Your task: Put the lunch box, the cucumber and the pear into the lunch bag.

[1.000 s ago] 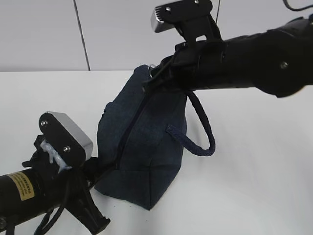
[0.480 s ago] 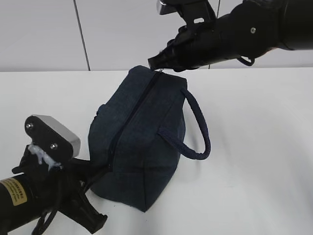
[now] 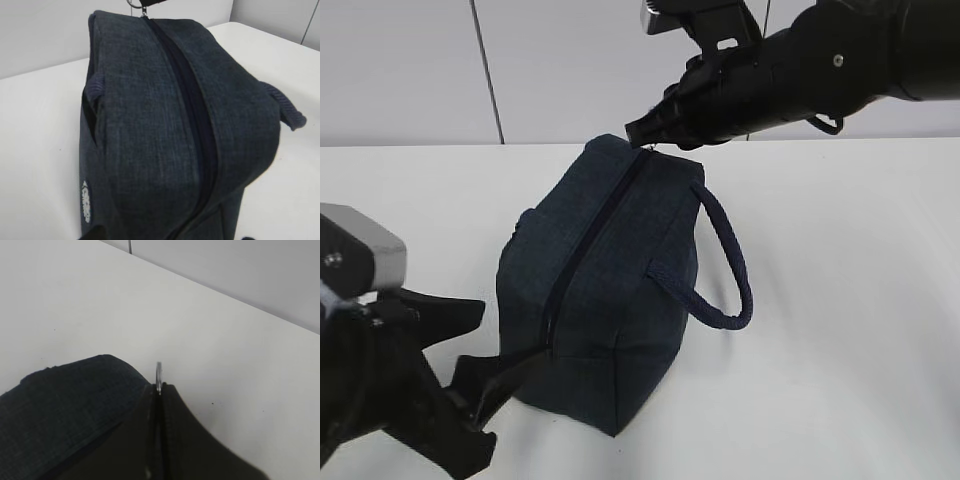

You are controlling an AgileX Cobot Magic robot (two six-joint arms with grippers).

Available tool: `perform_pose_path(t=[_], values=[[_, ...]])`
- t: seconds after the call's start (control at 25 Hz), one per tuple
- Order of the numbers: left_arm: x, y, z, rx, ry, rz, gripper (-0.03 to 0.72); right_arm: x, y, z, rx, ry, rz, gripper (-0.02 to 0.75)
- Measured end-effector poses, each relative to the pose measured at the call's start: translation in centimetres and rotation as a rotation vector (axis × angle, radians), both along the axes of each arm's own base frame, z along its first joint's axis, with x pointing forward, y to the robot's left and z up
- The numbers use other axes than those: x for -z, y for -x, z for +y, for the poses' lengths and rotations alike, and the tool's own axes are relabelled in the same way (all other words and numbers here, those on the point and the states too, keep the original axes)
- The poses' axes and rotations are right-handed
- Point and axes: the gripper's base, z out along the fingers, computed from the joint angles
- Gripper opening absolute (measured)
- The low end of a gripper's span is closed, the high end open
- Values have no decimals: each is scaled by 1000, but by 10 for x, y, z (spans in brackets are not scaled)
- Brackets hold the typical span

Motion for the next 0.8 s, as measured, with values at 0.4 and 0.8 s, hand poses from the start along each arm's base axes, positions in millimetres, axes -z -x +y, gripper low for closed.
perform_pose_path(t=[0.4, 0.8], values=[[-118, -4, 9, -67, 269, 54, 459, 1, 1, 0, -3, 13, 15, 6], [-125, -117, -25, -8, 2, 325, 440, 4, 2, -2, -2, 29, 47, 6]])
